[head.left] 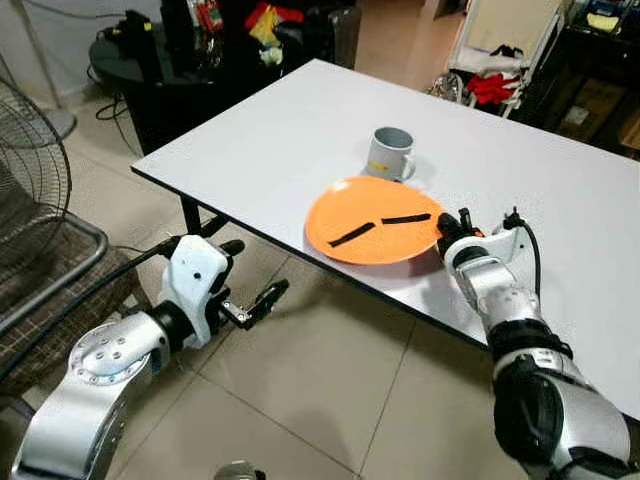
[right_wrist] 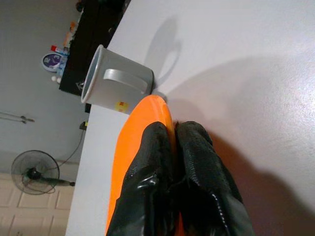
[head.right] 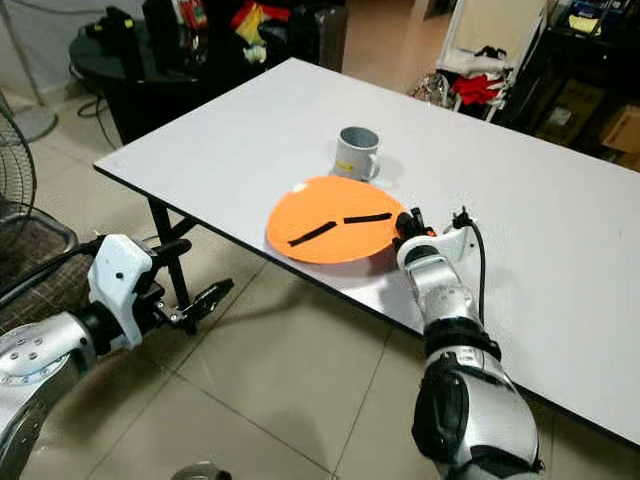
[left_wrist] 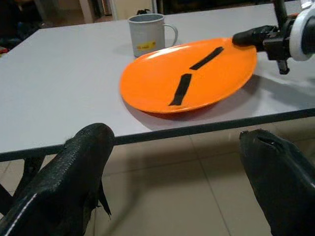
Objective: Setting the table
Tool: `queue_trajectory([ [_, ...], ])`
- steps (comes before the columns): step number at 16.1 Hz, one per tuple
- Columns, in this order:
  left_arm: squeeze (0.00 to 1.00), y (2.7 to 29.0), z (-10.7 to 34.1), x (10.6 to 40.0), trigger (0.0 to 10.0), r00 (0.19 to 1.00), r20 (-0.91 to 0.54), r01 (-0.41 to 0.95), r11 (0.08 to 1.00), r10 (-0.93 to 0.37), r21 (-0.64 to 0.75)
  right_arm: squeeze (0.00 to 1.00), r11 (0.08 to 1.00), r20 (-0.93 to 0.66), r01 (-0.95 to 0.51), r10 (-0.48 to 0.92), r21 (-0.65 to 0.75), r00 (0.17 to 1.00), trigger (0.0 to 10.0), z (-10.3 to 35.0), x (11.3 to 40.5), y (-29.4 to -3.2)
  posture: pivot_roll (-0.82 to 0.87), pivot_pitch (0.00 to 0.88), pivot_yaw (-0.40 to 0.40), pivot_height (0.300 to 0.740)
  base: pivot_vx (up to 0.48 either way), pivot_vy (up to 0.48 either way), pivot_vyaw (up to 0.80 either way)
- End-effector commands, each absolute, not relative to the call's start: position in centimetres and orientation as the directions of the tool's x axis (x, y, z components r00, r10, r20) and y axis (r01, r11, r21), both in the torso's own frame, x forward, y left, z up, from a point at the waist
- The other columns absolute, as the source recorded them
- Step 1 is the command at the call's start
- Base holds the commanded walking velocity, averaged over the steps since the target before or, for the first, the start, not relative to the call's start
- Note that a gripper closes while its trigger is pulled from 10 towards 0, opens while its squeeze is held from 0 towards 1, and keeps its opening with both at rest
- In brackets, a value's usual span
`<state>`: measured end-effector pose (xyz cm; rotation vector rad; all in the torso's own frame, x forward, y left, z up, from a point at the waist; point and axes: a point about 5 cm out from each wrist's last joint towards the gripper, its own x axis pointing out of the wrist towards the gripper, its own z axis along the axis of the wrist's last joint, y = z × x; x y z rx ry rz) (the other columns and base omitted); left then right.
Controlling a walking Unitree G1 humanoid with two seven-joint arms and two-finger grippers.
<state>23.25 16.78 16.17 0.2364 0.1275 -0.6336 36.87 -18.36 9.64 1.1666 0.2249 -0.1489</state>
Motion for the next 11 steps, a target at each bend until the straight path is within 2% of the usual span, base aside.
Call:
queue_trajectory([
  [1, 0.00, 17.0, 16.6, 22.9, 10.0, 0.803, -0.189, 0.595, 0.782, -0.566, 0.187, 0.00, 0.388, -0.222, 0.215, -0.026, 0.896, 0.975, 10.0, 10.5, 37.4, -18.7, 0.13, 0.101, -0.074, 0.740, 0.000, 0.000, 0.00],
  [9, 0.00, 16.8, 16.9, 22.0, 10.0, 0.806, -0.204, 0.589, 0.790, -0.556, 0.173, 0.00, 0.425, -0.241, 0.241, -0.054, 0.873, 0.969, 10.0, 9.7, 37.5, -17.3, 0.14, 0.137, -0.081, 0.740, 0.000, 0.000, 0.00],
  [10, 0.00, 16.7, 16.9, 22.0, 10.0, 0.806, -0.202, 0.588, 0.791, -0.556, 0.170, 0.99, 0.419, -0.241, 0.242, -0.057, 0.875, 0.969, 10.0, 9.5, 37.4, -17.2, 0.14, 0.136, -0.084, 0.740, 0.000, 0.000, 0.00],
  [11, 0.00, 16.6, 16.9, 22.0, 10.0, 0.804, -0.201, 0.591, 0.790, -0.559, 0.167, 1.00, 0.417, -0.242, 0.243, -0.057, 0.876, 0.969, 10.0, 9.2, 37.3, -17.1, 0.14, 0.133, -0.085, 0.740, 0.000, 0.000, 0.00],
])
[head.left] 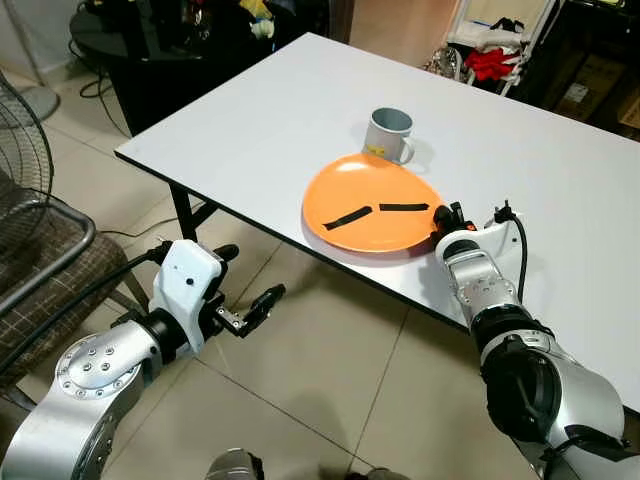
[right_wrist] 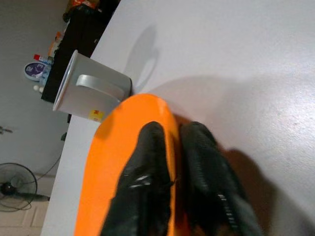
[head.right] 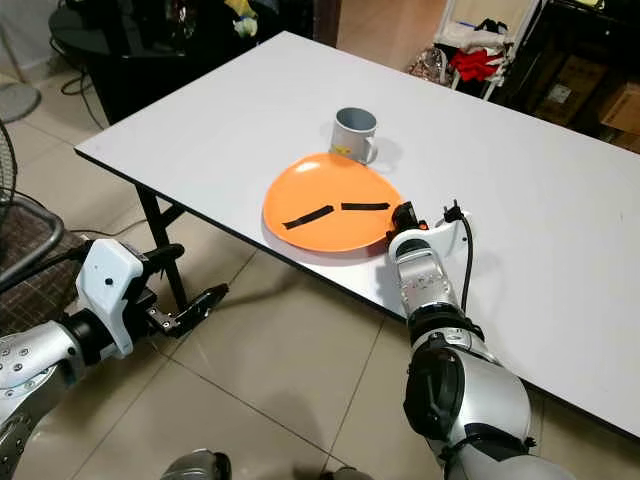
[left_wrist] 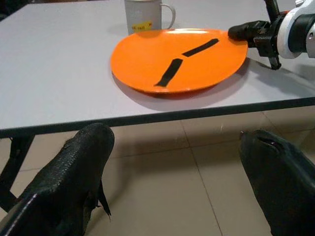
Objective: Setting the table
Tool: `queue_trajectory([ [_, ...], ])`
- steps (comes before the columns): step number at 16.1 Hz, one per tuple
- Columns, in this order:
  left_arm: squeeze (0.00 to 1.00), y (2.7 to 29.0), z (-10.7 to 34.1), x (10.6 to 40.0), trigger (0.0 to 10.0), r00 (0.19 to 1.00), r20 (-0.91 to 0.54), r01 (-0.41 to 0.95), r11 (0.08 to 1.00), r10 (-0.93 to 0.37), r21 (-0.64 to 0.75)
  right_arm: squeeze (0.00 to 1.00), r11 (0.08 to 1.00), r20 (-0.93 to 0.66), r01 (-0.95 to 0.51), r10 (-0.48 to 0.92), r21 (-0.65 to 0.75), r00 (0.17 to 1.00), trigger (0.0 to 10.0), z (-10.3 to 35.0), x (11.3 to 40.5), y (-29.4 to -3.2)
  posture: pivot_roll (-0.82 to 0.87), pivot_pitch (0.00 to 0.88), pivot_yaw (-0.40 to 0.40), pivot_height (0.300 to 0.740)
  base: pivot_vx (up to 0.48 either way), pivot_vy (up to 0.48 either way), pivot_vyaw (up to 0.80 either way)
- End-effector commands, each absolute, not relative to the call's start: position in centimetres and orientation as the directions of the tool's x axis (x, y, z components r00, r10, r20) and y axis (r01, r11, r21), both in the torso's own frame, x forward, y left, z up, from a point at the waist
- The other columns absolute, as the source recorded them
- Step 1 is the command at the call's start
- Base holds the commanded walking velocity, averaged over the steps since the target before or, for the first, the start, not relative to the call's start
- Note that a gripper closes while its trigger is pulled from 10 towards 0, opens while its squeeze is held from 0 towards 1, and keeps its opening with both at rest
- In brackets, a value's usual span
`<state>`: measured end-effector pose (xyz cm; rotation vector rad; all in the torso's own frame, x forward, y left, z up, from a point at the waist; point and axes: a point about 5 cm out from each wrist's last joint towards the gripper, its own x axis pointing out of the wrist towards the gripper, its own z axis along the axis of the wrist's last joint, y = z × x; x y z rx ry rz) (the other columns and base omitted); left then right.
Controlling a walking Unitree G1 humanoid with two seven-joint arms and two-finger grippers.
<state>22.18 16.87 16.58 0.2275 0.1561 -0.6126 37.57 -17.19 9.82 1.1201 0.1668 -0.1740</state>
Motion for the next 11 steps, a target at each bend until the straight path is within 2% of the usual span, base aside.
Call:
queue_trajectory([
  [1, 0.00, 16.4, 16.9, 21.9, 10.0, 0.797, -0.203, 0.600, 0.785, -0.569, 0.155, 1.00, 0.421, -0.238, 0.237, -0.052, 0.876, 0.970, 10.0, 9.1, 37.2, -17.0, 0.14, 0.130, -0.086, 0.740, 0.000, 0.000, 0.00],
  [4, 0.00, 15.7, 16.5, 21.6, 10.0, 0.743, -0.233, 0.661, 0.742, -0.628, 0.110, 1.00, 0.451, -0.226, 0.219, -0.039, 0.865, 0.973, 10.0, 8.7, 36.9, -17.5, 0.12, 0.112, -0.083, 0.740, 0.000, 0.000, 0.00],
  [11, 0.00, 15.2, 15.7, 22.0, 10.0, 0.687, -0.275, 0.711, 0.700, -0.673, 0.063, 1.00, 0.483, -0.157, 0.125, 0.027, 0.867, 0.987, 10.0, 7.9, 34.9, -20.0, 0.07, 0.086, -0.062, 0.740, 0.000, 0.000, 0.00],
])
